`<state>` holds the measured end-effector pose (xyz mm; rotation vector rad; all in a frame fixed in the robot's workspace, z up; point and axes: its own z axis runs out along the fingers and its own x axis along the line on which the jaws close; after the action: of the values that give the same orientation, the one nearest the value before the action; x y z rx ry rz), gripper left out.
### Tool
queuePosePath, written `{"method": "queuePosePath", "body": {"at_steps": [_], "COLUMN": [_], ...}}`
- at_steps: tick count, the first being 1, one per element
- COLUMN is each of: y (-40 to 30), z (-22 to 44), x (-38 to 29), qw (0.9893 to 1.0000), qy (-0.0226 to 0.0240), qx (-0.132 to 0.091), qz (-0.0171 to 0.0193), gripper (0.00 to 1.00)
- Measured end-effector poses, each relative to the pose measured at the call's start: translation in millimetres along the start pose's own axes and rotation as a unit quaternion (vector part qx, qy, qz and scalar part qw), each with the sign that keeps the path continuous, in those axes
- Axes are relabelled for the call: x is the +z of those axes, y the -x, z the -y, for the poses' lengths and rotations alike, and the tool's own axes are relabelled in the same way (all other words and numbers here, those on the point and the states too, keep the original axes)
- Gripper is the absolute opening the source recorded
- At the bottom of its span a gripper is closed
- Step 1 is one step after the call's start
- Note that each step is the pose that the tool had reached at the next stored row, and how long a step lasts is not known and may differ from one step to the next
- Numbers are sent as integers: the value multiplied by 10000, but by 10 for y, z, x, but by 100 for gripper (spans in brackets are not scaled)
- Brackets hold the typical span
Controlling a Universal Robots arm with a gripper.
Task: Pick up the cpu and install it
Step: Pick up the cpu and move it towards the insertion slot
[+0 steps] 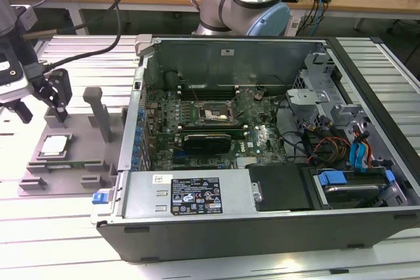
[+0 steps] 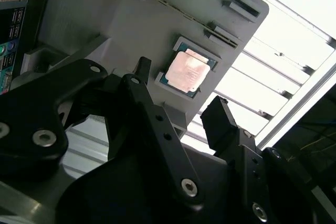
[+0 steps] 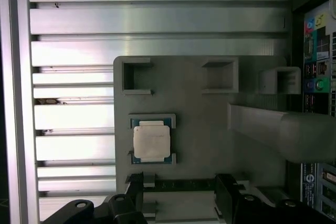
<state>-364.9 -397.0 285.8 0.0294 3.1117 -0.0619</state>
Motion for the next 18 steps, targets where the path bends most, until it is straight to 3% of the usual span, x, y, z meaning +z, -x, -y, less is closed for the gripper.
{"method": "queuePosePath", "body": {"at_steps": [18], "y": [-1], "z": [-2], "x": [47], "qw": [10000], "qy": [0], "qx": [0], "qz": [0], "gripper": [66]}}
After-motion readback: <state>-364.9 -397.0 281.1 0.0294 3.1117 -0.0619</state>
